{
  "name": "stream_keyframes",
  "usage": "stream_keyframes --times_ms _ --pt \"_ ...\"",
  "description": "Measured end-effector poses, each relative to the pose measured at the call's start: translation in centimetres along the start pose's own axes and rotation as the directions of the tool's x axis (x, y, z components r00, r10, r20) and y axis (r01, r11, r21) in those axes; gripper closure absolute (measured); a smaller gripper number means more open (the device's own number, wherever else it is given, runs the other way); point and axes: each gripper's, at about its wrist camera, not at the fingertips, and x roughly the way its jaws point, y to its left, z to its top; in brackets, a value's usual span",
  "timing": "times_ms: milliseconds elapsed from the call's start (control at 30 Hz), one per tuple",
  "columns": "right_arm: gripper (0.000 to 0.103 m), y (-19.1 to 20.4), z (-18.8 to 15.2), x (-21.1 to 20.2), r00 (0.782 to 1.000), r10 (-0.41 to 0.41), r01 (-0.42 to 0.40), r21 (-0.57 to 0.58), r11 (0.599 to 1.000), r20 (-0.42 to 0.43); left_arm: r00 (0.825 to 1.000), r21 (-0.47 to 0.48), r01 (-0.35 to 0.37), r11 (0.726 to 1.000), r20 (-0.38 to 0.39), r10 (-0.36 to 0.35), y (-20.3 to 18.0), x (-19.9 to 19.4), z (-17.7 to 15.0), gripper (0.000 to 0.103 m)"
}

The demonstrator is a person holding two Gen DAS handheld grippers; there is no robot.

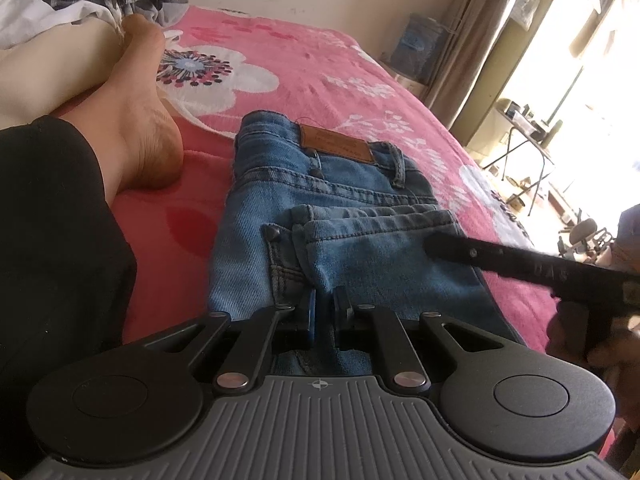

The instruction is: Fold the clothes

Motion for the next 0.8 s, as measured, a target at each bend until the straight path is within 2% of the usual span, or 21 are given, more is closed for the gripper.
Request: stream_keyframes --times_ms 100,167,300,433,533,600,633,733,767,800 --pt "0.046 -0.6 0.6 0.8 1.0 0.019 -0.019 0.039 0.999 -0.015 1.0 -0.003 0.003 1.0 0.0 -0.003 0.1 0.1 0.0 0.093" --pt "0.042 -0.5 0.9 1.3 0.999 0.025 -0.024 0.023 0.999 -0.032 1.0 -0.01 0.009 1.0 -0.002 -0.009 0.3 0.1 0.1 0.093" --pt "0.044 -0.6 1.1 0.8 0.998 0.052 -0.051 0.015 0.999 -0.041 1.0 -0.019 0.02 1.0 -0.002 -0.02 0.6 0.1 0.1 0.092" --pt "0.05 -0.4 0.9 0.0 0.995 0.088 -0.089 -0.008 0.996 -0.05 1.0 -0.021 0.021 1.0 0.001 -0.021 0.5 0.2 0.0 0.092" --pt "0.05 0.1 0.9 0.4 0.994 0.083 -0.086 -0.041 0.995 -0.074 1.0 -0.023 0.024 0.999 -0.003 -0.024 0.6 0.2 0.0 0.092" --pt "0.05 -0.1 1.1 0.6 0.991 0.102 -0.104 -0.015 0.994 -0.085 1.0 -0.032 0.03 0.999 -0.006 -0.03 0.7 0.2 0.1 0.092" --pt "0.051 -0.3 1.2 0.6 0.989 0.116 -0.115 0.007 0.993 -0.092 0.999 -0.039 0.036 0.999 -0.009 -0.036 0.8 0.2 0.2 0.092" --pt "0.066 -0.7 1.1 0.6 0.983 0.138 -0.133 0.044 0.99 -0.121 0.998 -0.063 0.055 0.997 -0.017 -0.056 1.1 0.2 0.3 0.091" --pt "0.072 -0.7 1.1 0.5 0.982 0.137 -0.132 0.049 0.99 -0.13 0.998 -0.071 0.063 0.995 -0.021 -0.065 1.2 0.2 0.4 0.089" --pt "0.075 -0.7 1.0 0.5 0.982 0.135 -0.129 0.053 0.99 -0.132 0.997 -0.08 0.071 0.994 -0.026 -0.073 1.3 0.3 0.5 0.086"
